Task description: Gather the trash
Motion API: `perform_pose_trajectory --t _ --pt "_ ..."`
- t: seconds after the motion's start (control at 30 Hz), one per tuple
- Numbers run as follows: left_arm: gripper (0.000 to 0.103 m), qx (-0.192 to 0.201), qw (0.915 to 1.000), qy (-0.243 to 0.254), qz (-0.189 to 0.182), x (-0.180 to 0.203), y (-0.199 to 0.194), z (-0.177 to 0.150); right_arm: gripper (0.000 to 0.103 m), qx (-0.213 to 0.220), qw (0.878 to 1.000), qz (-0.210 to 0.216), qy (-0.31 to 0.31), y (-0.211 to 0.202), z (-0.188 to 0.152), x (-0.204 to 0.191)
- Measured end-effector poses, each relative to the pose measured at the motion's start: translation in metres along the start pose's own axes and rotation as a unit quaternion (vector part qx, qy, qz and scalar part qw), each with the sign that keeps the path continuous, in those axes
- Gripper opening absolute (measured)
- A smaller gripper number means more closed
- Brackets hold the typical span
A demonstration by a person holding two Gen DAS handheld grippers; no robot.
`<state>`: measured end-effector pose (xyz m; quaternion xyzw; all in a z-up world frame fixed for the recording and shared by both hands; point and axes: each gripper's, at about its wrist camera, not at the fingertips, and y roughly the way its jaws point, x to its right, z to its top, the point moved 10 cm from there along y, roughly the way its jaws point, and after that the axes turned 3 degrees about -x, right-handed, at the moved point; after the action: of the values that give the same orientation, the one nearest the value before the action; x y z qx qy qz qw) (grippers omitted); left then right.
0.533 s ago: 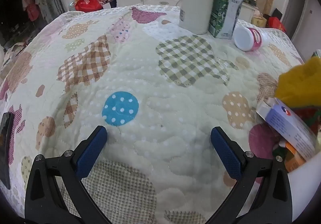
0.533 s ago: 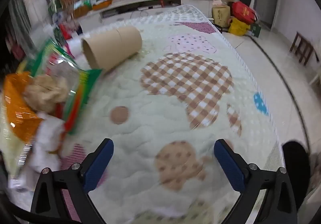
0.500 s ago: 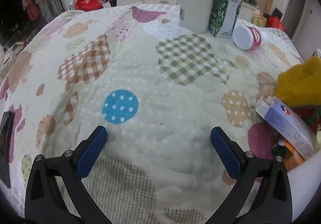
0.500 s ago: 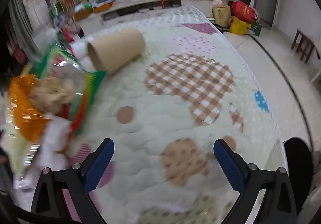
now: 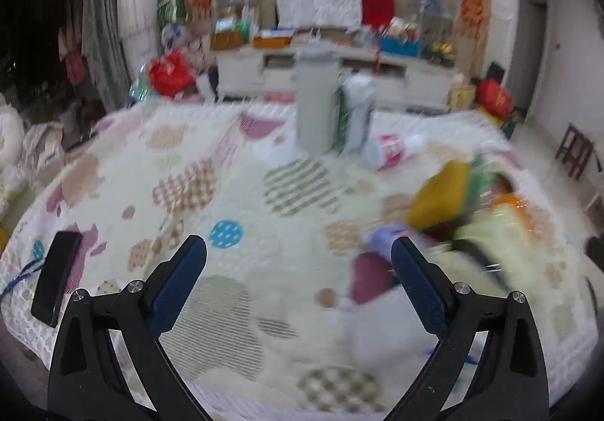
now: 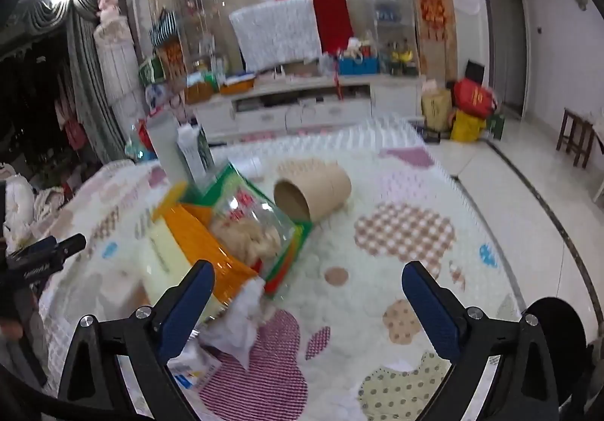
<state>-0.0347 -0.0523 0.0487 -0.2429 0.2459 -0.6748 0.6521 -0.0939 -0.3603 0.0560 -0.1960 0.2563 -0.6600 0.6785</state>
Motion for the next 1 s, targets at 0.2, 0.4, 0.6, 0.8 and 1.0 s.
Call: perform_pose_trajectory --t 0.2,0.4,0.6,0.8,1.0 --pt "0.098 0.052 0.9979 0.003 -0.038 0.043 -0.044 0.011 0.099 0.029 1.000 -0.012 -0.001 -0.034 0.020 0.001" --pt "0.098 0.074 0.9956 0.005 -0.057 0.066 -0.060 0.011 0.100 0.055 0.998 -0.023 -0.005 -0.057 0.034 0.001" --pt "0.098 0.083 0.9950 0.006 -0.055 0.072 -0.064 0.007 0.100 0.082 0.996 -0.032 -0.021 -0.072 0.041 -0.006" --pt "0.098 0.097 0.9940 0.001 -0.051 0.070 -0.068 0.008 0.100 0.092 0.995 -0.033 -0.025 -0.075 0.041 -0.010" --pt "0.098 0.109 0.9929 0.008 -0.048 0.073 -0.072 0.010 0.100 0.091 0.995 -0.030 -0.019 -0.074 0.039 -0.007"
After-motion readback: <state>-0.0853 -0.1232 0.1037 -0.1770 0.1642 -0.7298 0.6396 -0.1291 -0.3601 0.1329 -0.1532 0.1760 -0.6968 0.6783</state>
